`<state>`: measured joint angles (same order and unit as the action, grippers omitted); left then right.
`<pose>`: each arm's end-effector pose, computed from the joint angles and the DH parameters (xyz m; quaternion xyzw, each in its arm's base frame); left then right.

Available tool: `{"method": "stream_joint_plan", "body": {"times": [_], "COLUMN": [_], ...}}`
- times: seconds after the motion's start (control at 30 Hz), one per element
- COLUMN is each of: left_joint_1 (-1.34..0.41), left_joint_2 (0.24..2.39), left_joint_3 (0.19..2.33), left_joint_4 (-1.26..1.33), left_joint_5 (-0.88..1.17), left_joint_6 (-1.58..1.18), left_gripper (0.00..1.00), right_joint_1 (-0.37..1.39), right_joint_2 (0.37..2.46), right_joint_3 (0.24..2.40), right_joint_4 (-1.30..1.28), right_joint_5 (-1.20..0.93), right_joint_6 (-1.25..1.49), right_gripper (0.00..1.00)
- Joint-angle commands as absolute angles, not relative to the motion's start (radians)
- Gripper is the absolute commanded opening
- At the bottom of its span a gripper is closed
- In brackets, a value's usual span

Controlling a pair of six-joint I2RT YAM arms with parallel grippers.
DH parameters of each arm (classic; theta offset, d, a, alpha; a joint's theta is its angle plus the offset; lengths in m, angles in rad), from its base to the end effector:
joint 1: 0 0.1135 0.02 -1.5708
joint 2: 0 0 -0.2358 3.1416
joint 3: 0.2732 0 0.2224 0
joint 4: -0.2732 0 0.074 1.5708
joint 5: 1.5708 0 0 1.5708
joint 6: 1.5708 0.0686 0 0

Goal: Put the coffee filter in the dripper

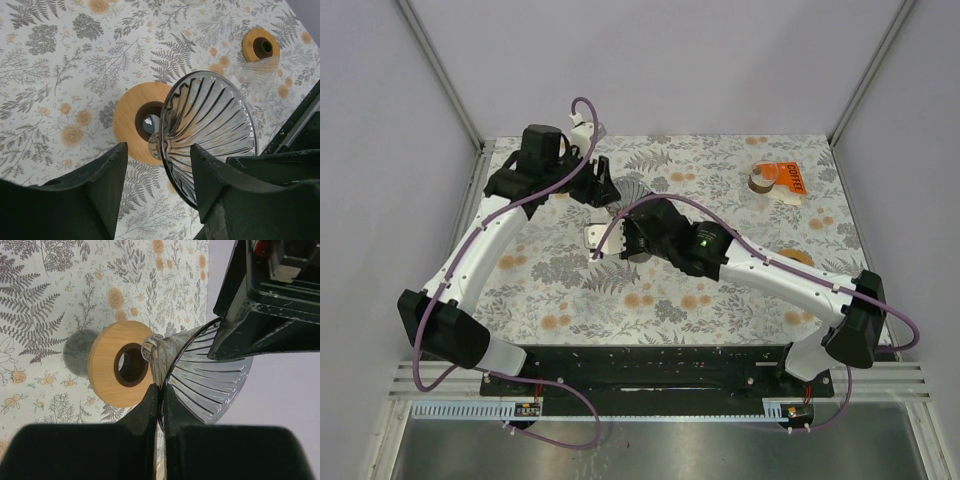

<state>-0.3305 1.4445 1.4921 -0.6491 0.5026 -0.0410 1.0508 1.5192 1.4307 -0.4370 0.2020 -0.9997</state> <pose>0.2843 -0.1325 0.3417 0.2383 0.8314 -0.2996 0.4029 0.1852 0.2957 0.3190 -0.7108 0.4904 -0.0747 0.4987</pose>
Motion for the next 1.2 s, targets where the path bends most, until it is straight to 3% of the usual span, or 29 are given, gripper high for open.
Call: {"method": "stream_joint_plan", "body": {"times": [0.0, 0.13, 0.23, 0.27, 0.4, 0.5, 0.57, 0.67, 0.8, 1.03, 1.17], "left_joint_1": [-0.341, -0.341, -0.342, -0.342, -0.339, -0.333, -0.334, -0.331, -0.33, -0.33, -0.328], "left_joint_2": [1.439, 1.451, 1.457, 1.457, 1.456, 1.45, 1.445, 1.442, 1.437, 1.431, 1.442], "left_joint_3": [1.509, 1.505, 1.503, 1.503, 1.511, 1.513, 1.511, 1.494, 1.473, 1.453, 1.451], "left_joint_4": [-0.658, -0.676, -0.677, -0.676, -0.651, -0.612, -0.589, -0.558, -0.531, -0.505, -0.503], "left_joint_5": [0.526, 0.549, 0.574, 0.578, 0.575, 0.575, 0.566, 0.568, 0.565, 0.566, 0.56], "left_joint_6": [-0.018, -0.021, -0.043, -0.051, -0.096, -0.143, -0.169, -0.213, -0.259, -0.299, -0.304], "left_gripper": [0.49, 0.03, 0.0, 0.0, 0.0, 0.0, 0.0, 0.0, 0.0, 0.0, 0.0], "right_joint_1": [1.066, 1.065, 1.065, 1.065, 1.065, 1.06, 1.036, 0.938, 0.773, 0.735, 0.732], "right_joint_2": [1.517, 1.532, 1.54, 1.54, 1.5, 1.441, 1.422, 1.453, 1.514, 1.594, 1.614], "right_joint_3": [1.483, 1.491, 1.502, 1.505, 1.528, 1.529, 1.563, 1.666, 1.735, 1.735, 1.723], "right_joint_4": [-0.357, -0.342, -0.315, -0.307, -0.299, -0.307, -0.354, -0.464, -0.598, -0.65, -0.652], "right_joint_5": [0.274, 0.321, 0.351, 0.365, 0.344, 0.255, 0.154, 0.094, 0.067, 0.005, -0.021], "right_joint_6": [-1.049, -1.02, -0.933, -0.902, -0.709, -0.545, -0.429, -0.165, 0.139, 0.236, 0.252], "right_gripper": [0.0, 0.0, 0.0, 0.06, 0.59, 0.82, 0.88, 0.88, 0.8, 0.76, 0.68]}}
